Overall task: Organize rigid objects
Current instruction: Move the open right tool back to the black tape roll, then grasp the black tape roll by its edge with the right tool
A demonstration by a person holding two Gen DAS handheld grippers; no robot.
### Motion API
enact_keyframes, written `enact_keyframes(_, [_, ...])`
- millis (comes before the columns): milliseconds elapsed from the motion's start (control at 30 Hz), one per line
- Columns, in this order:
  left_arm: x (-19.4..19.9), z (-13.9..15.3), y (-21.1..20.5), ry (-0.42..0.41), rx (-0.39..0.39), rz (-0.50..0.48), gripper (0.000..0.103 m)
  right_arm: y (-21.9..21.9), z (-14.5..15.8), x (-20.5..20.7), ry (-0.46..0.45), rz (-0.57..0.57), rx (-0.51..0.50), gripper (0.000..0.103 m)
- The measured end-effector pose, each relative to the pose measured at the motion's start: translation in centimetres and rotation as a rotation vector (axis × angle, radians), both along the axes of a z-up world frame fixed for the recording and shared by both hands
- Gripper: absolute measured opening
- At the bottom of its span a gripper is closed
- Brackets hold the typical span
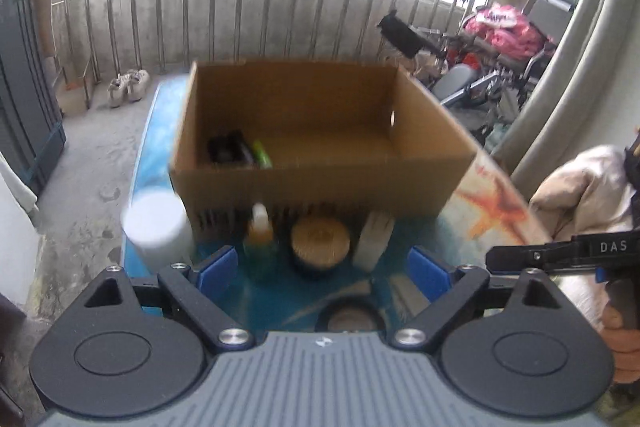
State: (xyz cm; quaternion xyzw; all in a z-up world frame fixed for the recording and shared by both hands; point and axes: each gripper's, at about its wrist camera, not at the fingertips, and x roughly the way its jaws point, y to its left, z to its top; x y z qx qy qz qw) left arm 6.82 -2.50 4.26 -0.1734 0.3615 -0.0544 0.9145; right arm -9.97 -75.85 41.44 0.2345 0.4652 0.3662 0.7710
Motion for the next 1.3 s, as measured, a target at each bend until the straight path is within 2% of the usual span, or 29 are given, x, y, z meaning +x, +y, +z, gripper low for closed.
enact_keyframes(133, [0.5, -3.2, -2.7, 0.055, 0.025, -0.065, 0.093, 2.9, -2.1, -0.8, -0.033, 0.041, -0.081, 0.042])
enact_keyframes(233, [0.9, -5.1, -4.3, 0.081, 0.077, -0.075, 0.093, 5.3, -2.8, -0.6, -0.051, 0.079, -0.114, 0.041])
enact_keyframes(367, [1.5, -6.7, -5.7, 0.113, 0.127, -0.081, 0.091, 8.1, -3.2, -0.2, -0.082, 0.119, -0.182, 0.041])
enact_keyframes(567, [1.6, -7.8, -7.4, 0.120, 0.218, -0.111, 0.082, 10.2, -4.1, 0.0, -0.109, 0.152, -0.260, 0.035])
enact_keyframes(767, [1.8, -8.4, -7.5, 0.154, 0.202, -0.123, 0.077, 10.8, -4.9, 0.1, -0.100, 0.180, -0.289, 0.023])
enact_keyframes(900, [1.9, -8.8, -7.0, 0.166, 0.147, -0.122, 0.070, 11.3, -5.5, 0.1, -0.099, 0.196, -0.310, 0.018])
enact_keyframes(967, [2.1, -8.8, -7.2, 0.160, 0.145, -0.125, 0.066, 11.4, -5.7, 0.2, -0.096, 0.195, -0.318, 0.016])
enact_keyframes(1300, [3.4, -8.4, -9.2, 0.147, 0.158, -0.159, 0.066, 9.6, -5.8, 0.6, -0.088, 0.143, -0.317, 0.016])
